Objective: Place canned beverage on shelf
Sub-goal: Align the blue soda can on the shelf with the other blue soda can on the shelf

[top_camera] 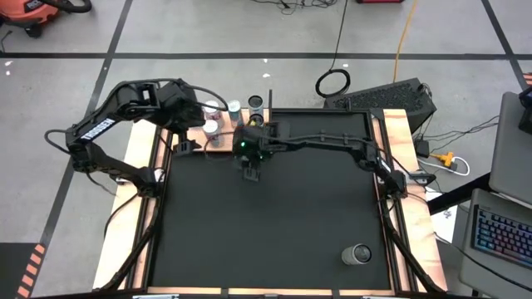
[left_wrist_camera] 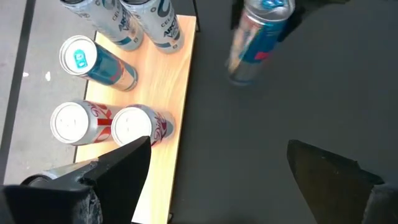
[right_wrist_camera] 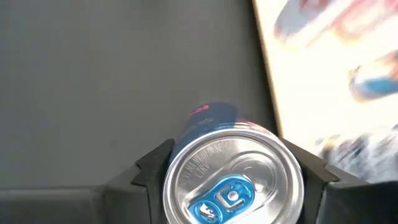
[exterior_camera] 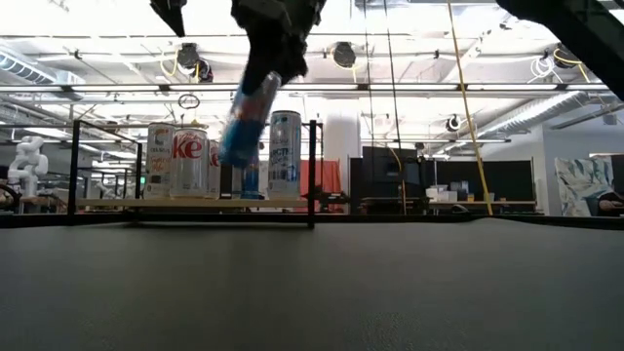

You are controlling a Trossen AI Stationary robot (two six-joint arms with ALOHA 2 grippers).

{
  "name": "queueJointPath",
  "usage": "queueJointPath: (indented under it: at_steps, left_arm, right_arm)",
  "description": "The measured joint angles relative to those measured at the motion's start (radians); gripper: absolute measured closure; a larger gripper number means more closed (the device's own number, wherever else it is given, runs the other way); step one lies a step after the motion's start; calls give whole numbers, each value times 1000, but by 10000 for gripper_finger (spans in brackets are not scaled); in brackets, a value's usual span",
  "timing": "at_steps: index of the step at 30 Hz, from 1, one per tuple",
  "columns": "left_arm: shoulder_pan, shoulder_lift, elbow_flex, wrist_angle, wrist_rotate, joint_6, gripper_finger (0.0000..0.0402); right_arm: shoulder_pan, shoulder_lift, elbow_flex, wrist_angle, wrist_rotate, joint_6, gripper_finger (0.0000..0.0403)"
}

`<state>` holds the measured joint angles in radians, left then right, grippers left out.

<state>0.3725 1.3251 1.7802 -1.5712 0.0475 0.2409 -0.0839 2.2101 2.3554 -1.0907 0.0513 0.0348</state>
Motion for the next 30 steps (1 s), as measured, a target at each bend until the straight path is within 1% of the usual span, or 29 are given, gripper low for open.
queueJointPath:
  at_steps: [3, 7, 12, 15, 20, 24, 30]
  left_arm:
    - [0, -17, 0, 0, 0, 0, 29]
    - [1, -33, 0, 0, 0, -1, 29]
    - [3, -40, 0, -1, 0, -1, 29]
    - [4, -41, 0, -1, 0, -1, 29]
    - [5, -41, 0, 0, -1, -1, 29]
    - [6, -41, 0, 0, -5, 0, 29]
    - [6, -41, 0, 0, -5, 0, 29]
  right_arm:
    - [-14, -31, 0, 74, 15, -65, 203]
    - [-26, -65, 1, 156, 102, -136, 202]
    - [-48, -77, 1, 219, 105, -195, 202]
    - [-64, -77, 1, 220, 105, -237, 202]
    - [-97, -77, 1, 272, 156, -270, 202]
    - [-128, -79, 1, 310, 156, -286, 202]
    - [-155, -80, 1, 270, 142, -262, 202]
